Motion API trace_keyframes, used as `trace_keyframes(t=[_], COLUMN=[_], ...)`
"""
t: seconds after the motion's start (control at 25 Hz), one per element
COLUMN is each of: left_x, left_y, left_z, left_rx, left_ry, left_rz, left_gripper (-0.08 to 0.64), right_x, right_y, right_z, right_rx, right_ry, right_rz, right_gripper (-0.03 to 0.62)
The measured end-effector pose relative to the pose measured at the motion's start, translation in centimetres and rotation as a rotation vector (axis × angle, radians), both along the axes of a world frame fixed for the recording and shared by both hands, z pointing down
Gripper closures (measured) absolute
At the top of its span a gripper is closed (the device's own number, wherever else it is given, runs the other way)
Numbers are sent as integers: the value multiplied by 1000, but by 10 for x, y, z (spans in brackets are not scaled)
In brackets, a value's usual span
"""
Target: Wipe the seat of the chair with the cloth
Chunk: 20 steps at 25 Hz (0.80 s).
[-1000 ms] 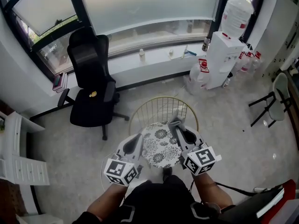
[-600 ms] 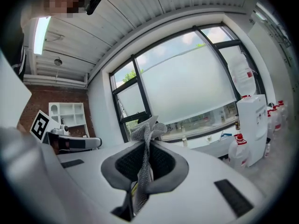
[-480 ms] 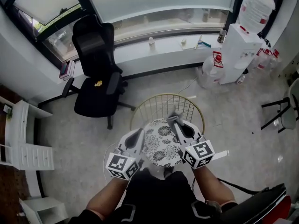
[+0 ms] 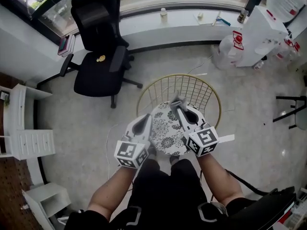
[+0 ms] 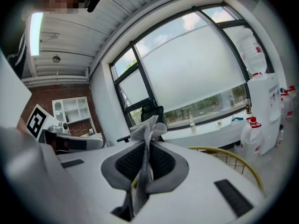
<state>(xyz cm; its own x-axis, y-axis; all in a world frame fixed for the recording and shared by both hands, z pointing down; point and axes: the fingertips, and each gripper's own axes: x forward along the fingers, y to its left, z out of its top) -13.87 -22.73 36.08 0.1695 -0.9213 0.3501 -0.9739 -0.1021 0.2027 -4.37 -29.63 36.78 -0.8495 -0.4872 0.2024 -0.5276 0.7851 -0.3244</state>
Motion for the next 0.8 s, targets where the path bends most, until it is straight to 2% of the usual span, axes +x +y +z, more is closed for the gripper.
trace_keyframes(t=[0.36, 0.8], left_x=[-21, -39], left_y=[2, -8], left_z=[88, 179], left_rx=[-133, -232], left_ry=[37, 57], left_rz=[-12, -9], left_gripper=[552, 552], right_x=[-48, -93], right_y=[-4, 2], right_z=[96, 214], right_rx=[-95, -213], right_ry=[62, 138], right_rz=[-26, -71], right_gripper=[571, 571])
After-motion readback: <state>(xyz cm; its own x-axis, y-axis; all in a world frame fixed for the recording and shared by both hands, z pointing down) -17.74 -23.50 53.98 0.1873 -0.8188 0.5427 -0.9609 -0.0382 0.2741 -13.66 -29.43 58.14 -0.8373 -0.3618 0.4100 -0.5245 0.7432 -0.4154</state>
